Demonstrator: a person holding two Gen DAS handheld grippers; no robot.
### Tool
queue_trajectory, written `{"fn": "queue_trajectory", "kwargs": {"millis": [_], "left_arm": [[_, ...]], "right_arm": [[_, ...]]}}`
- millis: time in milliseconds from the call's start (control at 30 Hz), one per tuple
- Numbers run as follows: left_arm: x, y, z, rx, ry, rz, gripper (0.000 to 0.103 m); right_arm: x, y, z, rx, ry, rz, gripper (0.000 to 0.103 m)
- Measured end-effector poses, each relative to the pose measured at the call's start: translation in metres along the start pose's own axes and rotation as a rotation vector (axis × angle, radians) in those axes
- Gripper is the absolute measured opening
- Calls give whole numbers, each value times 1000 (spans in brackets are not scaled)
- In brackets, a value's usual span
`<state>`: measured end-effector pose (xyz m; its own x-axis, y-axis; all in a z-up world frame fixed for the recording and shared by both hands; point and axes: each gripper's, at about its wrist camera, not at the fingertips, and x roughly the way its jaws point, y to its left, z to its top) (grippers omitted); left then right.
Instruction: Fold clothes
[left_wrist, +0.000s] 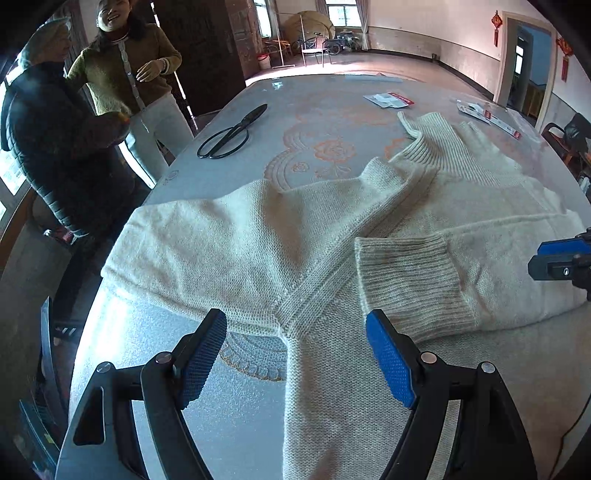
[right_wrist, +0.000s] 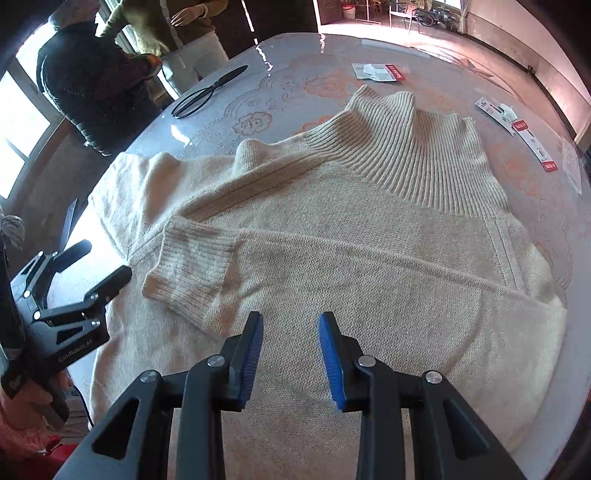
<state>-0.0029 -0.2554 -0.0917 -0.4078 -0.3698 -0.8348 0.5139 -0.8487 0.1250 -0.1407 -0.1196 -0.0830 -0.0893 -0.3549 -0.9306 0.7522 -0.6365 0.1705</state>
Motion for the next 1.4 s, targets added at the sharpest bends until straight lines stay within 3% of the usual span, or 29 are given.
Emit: {"fn": "queue_trajectory", "kwargs": {"millis": [133,267,500,1400], "left_arm": [[6,-9,12,21,22,7,79],[12,-18,23,41,43,15,79],[11,-22,36,20,51,-22,79],[10,-32,23,19,62,-38,79]], "right_arm": [[-11,12,25,31,-102,-15,31],[-9,12,38,88,-112,-63,31],[-8,13,38,93,-102,-69,31],[2,11,23,81,-71,-47,31]]}}
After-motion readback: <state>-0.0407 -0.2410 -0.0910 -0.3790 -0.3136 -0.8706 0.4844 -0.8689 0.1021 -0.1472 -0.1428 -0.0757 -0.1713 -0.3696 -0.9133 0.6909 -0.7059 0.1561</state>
